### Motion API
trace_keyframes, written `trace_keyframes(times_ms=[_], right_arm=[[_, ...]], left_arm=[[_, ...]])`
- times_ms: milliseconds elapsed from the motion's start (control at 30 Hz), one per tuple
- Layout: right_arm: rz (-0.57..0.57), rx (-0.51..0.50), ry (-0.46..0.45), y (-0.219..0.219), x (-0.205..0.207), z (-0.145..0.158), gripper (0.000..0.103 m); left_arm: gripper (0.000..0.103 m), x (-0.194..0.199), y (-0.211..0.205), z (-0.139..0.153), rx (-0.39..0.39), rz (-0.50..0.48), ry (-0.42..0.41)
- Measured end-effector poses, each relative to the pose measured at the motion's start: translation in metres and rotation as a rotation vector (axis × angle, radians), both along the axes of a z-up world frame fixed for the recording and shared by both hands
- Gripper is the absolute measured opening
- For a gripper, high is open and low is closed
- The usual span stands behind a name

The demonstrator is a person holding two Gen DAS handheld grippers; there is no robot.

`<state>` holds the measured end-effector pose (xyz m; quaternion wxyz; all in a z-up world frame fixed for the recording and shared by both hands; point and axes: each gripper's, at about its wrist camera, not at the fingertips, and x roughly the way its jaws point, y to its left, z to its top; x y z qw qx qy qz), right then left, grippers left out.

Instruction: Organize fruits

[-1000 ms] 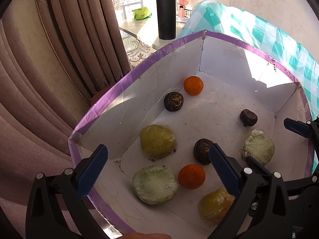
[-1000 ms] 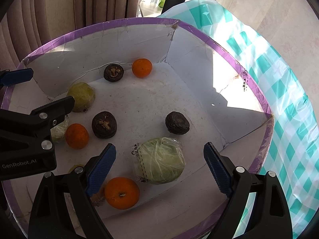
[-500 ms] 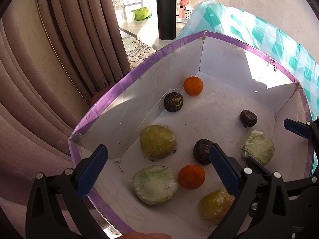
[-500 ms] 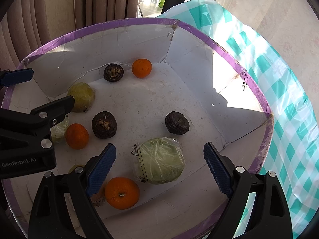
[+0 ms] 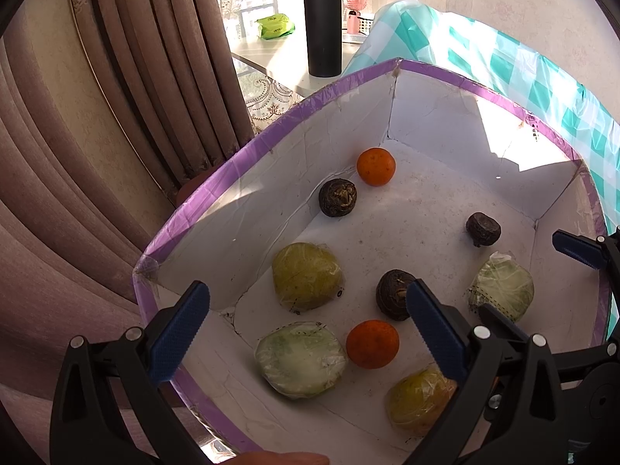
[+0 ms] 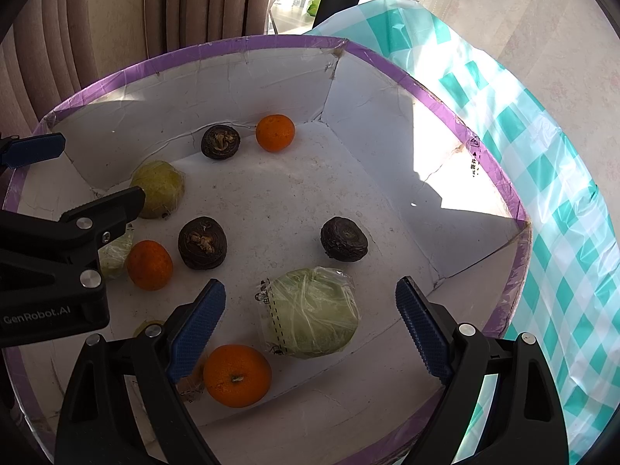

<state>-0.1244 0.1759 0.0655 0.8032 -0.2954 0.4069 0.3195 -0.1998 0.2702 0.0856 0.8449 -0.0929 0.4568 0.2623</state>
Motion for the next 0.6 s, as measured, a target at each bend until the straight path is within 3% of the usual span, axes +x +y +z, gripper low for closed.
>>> trace_keyframes(times_ms=[600], right_arm=[[0.006,0.033,-0.002,0.0018,-0.0004,0.0042,0.086]], left_arm=[[0.101,0.0028,-0.0022,-0.0011,0.010,0.015,0.030]])
